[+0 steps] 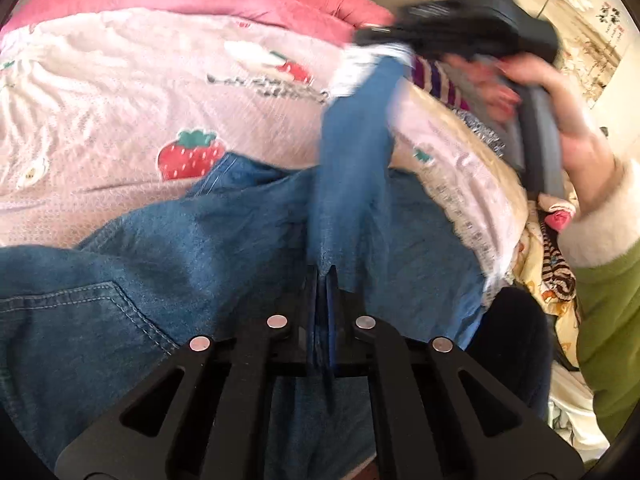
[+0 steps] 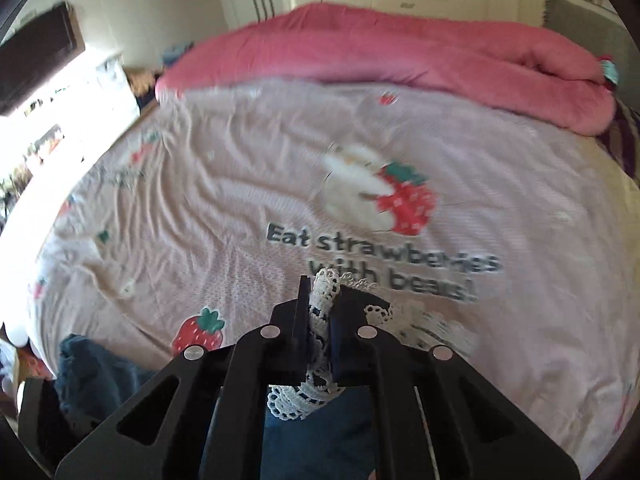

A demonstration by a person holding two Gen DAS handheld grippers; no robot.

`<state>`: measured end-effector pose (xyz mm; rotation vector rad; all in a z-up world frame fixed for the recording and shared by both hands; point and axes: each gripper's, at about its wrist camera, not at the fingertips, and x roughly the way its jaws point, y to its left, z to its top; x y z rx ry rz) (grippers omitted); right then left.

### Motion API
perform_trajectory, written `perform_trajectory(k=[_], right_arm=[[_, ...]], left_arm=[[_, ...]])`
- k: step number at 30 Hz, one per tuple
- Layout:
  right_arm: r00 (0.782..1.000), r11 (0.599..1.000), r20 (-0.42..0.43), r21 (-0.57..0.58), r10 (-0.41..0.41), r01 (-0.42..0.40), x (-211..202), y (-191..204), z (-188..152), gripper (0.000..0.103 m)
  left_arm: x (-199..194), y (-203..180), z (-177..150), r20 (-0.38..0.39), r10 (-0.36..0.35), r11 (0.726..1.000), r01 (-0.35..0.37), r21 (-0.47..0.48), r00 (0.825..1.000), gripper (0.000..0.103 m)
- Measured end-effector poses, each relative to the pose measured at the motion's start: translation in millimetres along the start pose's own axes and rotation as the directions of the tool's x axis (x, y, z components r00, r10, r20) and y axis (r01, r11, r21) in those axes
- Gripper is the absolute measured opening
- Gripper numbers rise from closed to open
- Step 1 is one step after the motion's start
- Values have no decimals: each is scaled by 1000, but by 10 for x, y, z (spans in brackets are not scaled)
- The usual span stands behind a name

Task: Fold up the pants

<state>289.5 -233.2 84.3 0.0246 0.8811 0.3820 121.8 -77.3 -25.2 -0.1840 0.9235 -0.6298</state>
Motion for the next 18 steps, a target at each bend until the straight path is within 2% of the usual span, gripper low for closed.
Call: perform_trajectory(k=[2, 4, 7, 10, 14, 18], right_arm=[[998, 998, 48, 48, 40, -42, -386, -191, -187, 7], [997, 997, 71, 67, 41, -46, -640, -315, -407, 7], [996, 991, 70, 115, 57, -65, -904, -505, -824, 7], [997, 984, 44, 159, 68, -75, -994, -655, -1247, 7], [996, 972, -2, 218, 92, -90, -971, -804, -1850, 7], [992, 958, -15, 259, 127, -119, -913, -870, -2270, 7]], left_arm=[[-95, -89, 8, 25, 0, 999, 0, 33, 1000, 0], [-174, -206, 6, 40, -7, 997, 4, 76, 999, 0], [-236, -373, -54, 31, -17, 992, 12, 129, 999, 0], [-253, -517, -137, 18, -21, 984, 18, 179, 1000, 0], [-232, -572, -257, -14, -19, 980, 22, 198, 1000, 0], [-175, -614, -379, -47, -3, 977, 13, 212, 999, 0]])
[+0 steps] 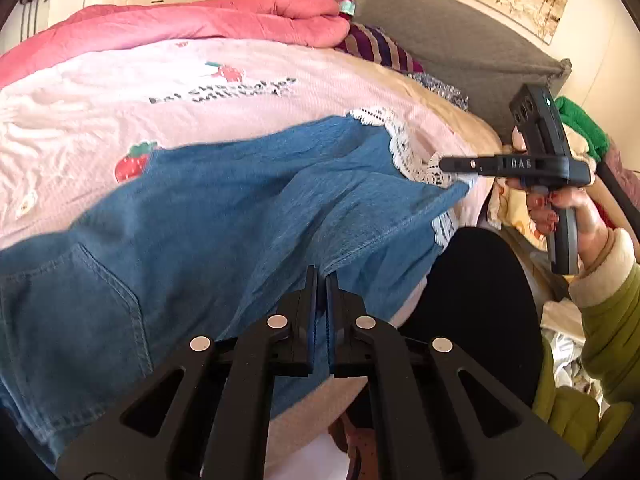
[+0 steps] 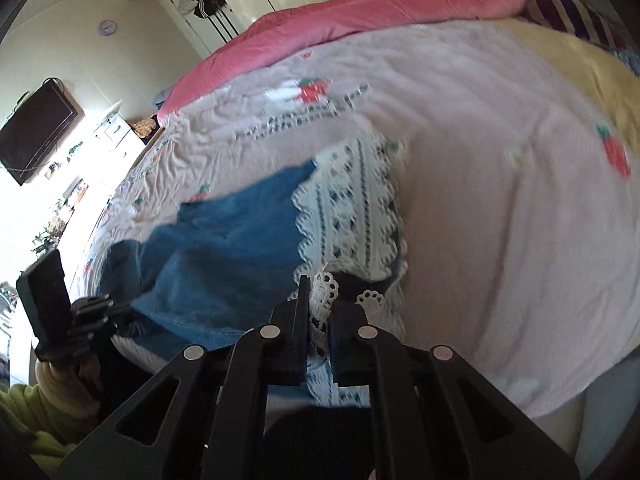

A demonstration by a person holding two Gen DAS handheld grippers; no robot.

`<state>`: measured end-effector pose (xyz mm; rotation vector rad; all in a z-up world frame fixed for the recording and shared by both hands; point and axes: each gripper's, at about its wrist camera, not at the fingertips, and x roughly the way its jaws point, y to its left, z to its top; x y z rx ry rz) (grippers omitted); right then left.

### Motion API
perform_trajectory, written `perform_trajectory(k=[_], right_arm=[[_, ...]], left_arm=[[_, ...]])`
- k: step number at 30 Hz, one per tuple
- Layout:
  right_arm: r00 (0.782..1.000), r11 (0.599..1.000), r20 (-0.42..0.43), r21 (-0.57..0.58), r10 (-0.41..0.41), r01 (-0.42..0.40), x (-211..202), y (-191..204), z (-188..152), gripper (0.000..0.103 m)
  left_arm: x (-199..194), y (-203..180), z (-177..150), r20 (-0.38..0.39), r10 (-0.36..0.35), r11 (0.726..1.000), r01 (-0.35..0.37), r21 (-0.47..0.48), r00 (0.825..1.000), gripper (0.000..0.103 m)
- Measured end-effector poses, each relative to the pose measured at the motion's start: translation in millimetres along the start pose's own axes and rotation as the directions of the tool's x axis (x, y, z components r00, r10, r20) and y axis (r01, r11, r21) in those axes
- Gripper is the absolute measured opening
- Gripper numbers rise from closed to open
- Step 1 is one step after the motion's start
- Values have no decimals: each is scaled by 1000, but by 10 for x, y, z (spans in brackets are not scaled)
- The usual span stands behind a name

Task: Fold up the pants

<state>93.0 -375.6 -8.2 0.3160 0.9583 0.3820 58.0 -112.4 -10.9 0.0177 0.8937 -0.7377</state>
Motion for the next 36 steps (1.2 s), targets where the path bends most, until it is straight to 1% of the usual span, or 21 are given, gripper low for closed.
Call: perform_trajectory(k=[4, 10, 12, 14, 15, 16, 17, 18, 19, 20, 21, 22, 23, 25, 28, 30, 32, 33, 34, 35, 36], right_arm=[[1000, 1000, 25, -2, 9, -8, 8, -87, -161, 7], [999, 1000, 44, 6, 17, -18, -20, -249, -258, 9], [999, 1000, 48, 17, 22, -23, -33, -304, -307, 9], [998, 999, 51, 25, 25, -26, -64, -350, -356, 14], [998, 1000, 53, 22, 19, -20, -94, -358, -375, 21], [998, 1000, 57, 23, 11, -13, -124, -368, -389, 34], [998, 999, 64, 32, 15, -17, -170, -386, -402, 41], [997, 998, 74, 50, 24, -28, -221, -416, -407, 48], [996, 998, 83, 61, 25, -30, -248, -419, -388, 48], [995, 998, 93, 63, 23, -29, -276, -422, -353, 49], [993, 998, 112, 59, 23, -30, -306, -412, -277, 52], [992, 998, 123, 58, 20, -27, -307, -391, -196, 58], [992, 998, 124, 55, 18, -25, -294, -379, -129, 61], [992, 999, 118, 36, 32, -37, -200, -302, 95, 73], [994, 1000, 106, 9, 2, -3, 7, -213, 482, 79], [994, 999, 101, 21, -36, 34, 188, -226, 765, 81], [997, 998, 63, 25, -55, 54, 365, -282, 940, 82], [996, 996, 15, 24, -87, 87, 512, -312, 1027, 81], [994, 994, -25, 16, -103, 104, 606, -325, 1054, 55], [992, 995, -69, -1, -102, 102, 716, -317, 1081, 2], [991, 995, -83, -13, -102, 101, 760, -296, 1094, 4]], left_arm=[[45, -72, -79, -30, 12, 1000, -12, 28, 999, 0], [164, -192, -179, -82, 15, 998, -10, 58, 997, 0], [209, -206, -196, -97, 25, 998, -19, 65, 995, 0], [231, -219, -214, -106, 34, 997, -26, 74, 994, 0], [236, -227, -219, -110, 39, 996, -30, 80, 993, 0], [236, -231, -223, -114, 41, 996, -32, 84, 993, 0], [240, -225, -226, -115, 40, 996, -31, 82, 993, 0], [238, -220, -234, -118, 39, 996, -29, 79, 992, 0], [235, -227, -249, -120, 39, 996, -30, 81, 992, 0], [232, -235, -261, -121, 40, 996, -30, 84, 992, 0], [236, -241, -269, -123, 41, 996, -30, 88, 992, 0], [241, -250, -281, -125, 44, 995, -32, 93, 991, 0], [250, -258, -289, -128, 48, 994, -35, 99, 991, 0], [265, -271, -302, -133, 51, 993, -37, 109, 990, 0], [262, -278, -322, -136, 56, 992, -40, 118, 989, 0], [246, -272, -336, -133, 53, 993, -37, 115, 990, 0], [222, -247, -354, -132, 46, 994, -32, 107, 990, 0], [218, -235, -362, -133, 43, 994, -29, 104, 990, 0], [216, -229, -371, -134, 44, 994, -30, 102, 990, 0], [220, -219, -378, -137, 44, 995, -31, 99, 990, 0], [225, -217, -380, -138, 44, 995, -30, 98, 989, 0]])
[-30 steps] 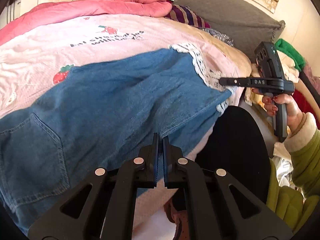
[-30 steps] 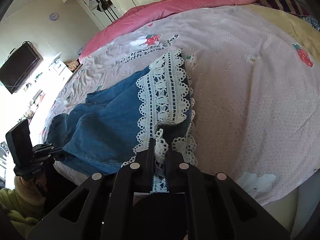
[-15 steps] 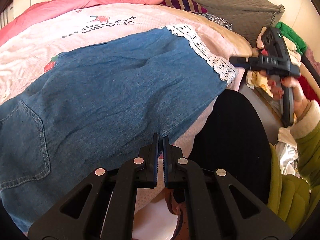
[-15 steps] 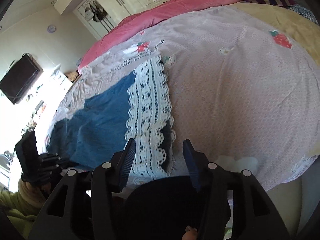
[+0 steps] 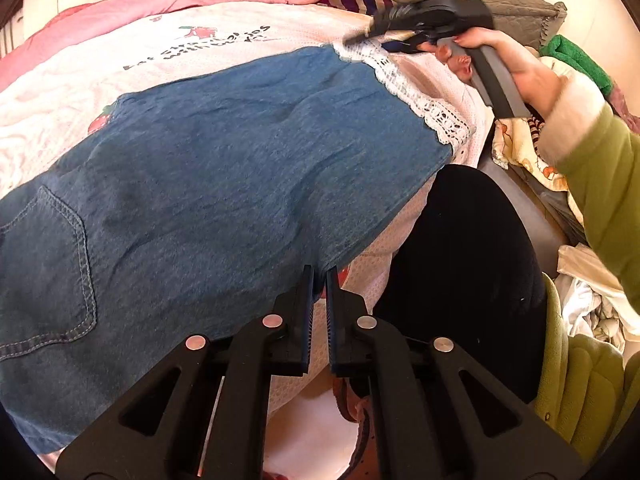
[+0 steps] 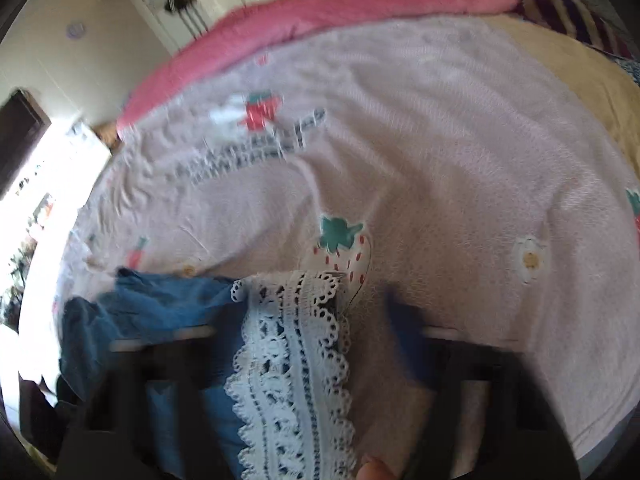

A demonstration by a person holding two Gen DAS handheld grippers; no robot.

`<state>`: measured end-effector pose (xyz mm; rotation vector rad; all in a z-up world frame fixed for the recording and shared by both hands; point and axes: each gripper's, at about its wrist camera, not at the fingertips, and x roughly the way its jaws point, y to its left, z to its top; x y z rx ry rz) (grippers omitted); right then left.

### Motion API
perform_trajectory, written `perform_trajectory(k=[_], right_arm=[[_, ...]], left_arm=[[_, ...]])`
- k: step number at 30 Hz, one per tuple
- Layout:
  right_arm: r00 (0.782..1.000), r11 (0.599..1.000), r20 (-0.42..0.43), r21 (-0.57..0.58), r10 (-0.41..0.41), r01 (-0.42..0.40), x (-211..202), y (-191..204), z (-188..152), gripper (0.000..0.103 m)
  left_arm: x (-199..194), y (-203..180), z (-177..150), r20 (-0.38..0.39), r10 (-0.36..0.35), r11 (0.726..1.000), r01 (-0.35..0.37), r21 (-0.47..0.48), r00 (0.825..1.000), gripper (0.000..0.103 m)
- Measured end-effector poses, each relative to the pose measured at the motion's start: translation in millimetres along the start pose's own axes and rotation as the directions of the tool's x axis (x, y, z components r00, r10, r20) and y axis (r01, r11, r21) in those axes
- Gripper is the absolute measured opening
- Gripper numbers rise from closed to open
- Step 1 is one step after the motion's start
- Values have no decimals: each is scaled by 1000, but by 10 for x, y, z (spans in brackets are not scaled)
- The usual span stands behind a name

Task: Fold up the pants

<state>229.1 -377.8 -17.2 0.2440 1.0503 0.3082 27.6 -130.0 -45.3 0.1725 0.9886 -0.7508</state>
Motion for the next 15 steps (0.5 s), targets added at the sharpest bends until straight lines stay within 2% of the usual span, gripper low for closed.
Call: perform_trajectory(k=[2, 4, 6, 9, 10, 11, 12, 13, 15], right_arm=[[999, 997, 28, -65, -42, 43, -7, 127, 49, 4], [995, 998, 97, -53, -21, 26, -91, 131, 124, 4], [990, 997, 132, -51, -45, 52, -73, 68, 167, 4], [997, 998, 65, -39, -49, 52, 91, -26, 125, 10], [996, 997, 51, -26, -68, 69, 105, -62, 83, 22], [996, 997, 59, -19, -70, 71, 57, -83, 50, 43], [995, 998, 78, -10, -56, 57, -28, -98, 10, 51], [991, 1000, 131, 0, -31, 31, -210, -121, -60, 57], [980, 1000, 199, -8, -18, 20, -468, -112, -190, 62]], left_arm=[[16, 7, -1, -2, -2, 1000, 2, -2, 1000, 0], [40, 21, 0, -5, -3, 1000, 3, -6, 1000, 2], [69, 36, 4, -9, 0, 1000, 0, -16, 1000, 2], [51, 31, -4, -5, -2, 1000, 2, -16, 1000, 2], [26, 36, -4, 3, -4, 1000, 4, -18, 1000, 4], [-2, 46, -2, 8, -3, 1000, 3, -21, 1000, 6], [-55, 54, 0, 17, 2, 1000, -1, -20, 1000, 14], [-112, 65, 4, 32, 4, 1000, -3, -21, 999, 25], [-283, 130, 17, 70, 20, 999, -17, -38, 997, 42]])
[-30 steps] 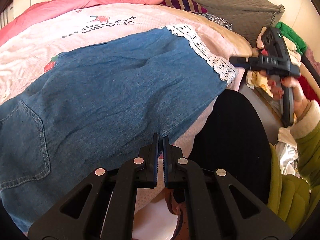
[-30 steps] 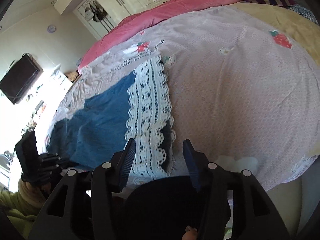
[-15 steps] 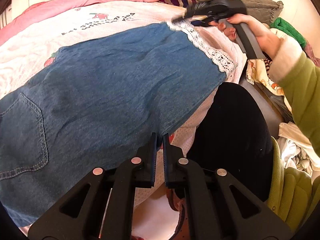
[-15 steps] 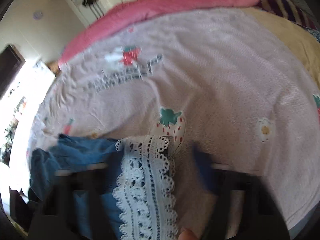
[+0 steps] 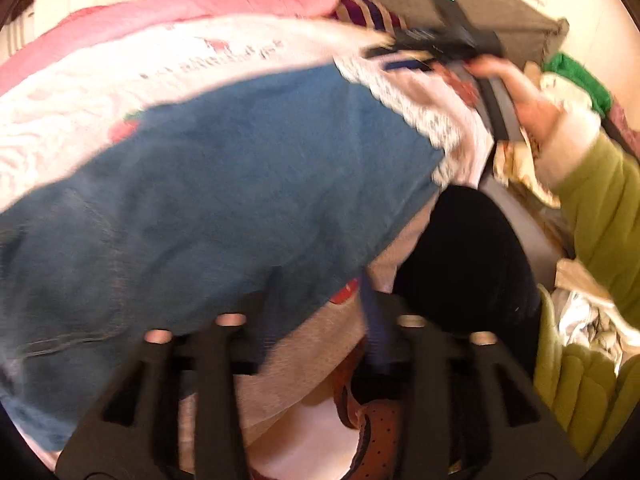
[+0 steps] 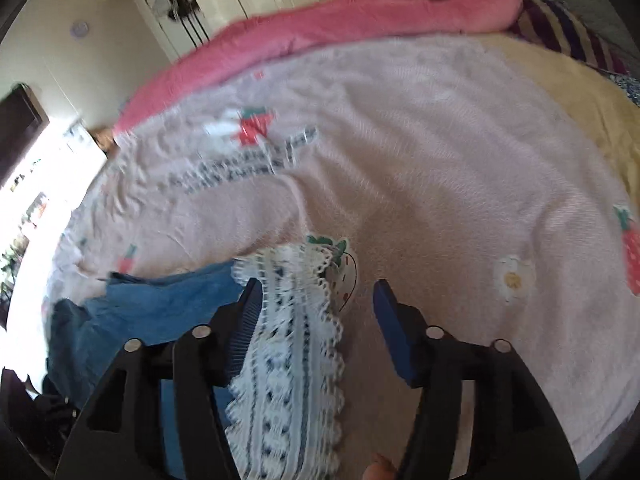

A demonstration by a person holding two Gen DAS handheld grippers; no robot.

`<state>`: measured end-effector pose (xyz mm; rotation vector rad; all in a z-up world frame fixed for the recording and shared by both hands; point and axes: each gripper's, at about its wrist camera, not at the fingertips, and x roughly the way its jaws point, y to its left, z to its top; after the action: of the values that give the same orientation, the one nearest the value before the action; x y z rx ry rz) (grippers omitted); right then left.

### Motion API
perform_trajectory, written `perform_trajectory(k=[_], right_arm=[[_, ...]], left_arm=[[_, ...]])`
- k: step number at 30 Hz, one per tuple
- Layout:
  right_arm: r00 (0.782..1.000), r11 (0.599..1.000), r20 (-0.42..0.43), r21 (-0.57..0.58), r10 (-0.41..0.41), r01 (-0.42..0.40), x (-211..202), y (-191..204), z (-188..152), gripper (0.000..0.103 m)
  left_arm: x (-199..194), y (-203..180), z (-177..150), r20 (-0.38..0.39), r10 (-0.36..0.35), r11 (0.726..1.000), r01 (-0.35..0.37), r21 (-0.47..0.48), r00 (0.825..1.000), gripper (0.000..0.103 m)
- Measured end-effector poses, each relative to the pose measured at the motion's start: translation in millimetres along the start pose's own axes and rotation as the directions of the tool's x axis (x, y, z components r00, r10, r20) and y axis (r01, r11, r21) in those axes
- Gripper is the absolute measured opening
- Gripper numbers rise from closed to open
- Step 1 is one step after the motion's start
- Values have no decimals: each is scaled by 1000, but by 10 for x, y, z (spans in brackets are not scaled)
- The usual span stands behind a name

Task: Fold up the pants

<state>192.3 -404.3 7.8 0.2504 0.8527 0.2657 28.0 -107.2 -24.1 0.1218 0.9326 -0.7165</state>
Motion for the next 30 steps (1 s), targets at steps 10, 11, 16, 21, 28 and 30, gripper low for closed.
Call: perform_trajectory(k=[10, 11, 16, 21, 28, 30], right_arm=[[996, 922, 76, -387, 46, -13, -681, 816, -1080, 79], [997, 908, 60, -418, 45, -16, -664, 870, -1162, 80], [1000, 816, -9, -578, 2, -7, -493, 1271, -1538, 81], [999, 757, -32, -653, -17, -8, -369, 1484, -1692, 81], [999, 735, -46, -677, 14, -41, -256, 1645, -1766, 79], [999, 701, -42, -712, 1, -30, -187, 1733, -1785, 72]], left_arm=[[-1092, 951, -302, 81, 401, 879, -357, -317, 913, 76], [-1160, 1048, -352, 75, 414, 863, -365, -350, 907, 77], [-1276, 1494, -531, 34, 384, 809, -319, -493, 923, 79], [-1040, 1762, -544, 16, 275, 787, -216, -577, 961, 79], [-910, 1963, -543, 22, 253, 753, -183, -632, 967, 35], [-996, 1995, -471, 38, 258, 765, -180, -618, 965, 32]])
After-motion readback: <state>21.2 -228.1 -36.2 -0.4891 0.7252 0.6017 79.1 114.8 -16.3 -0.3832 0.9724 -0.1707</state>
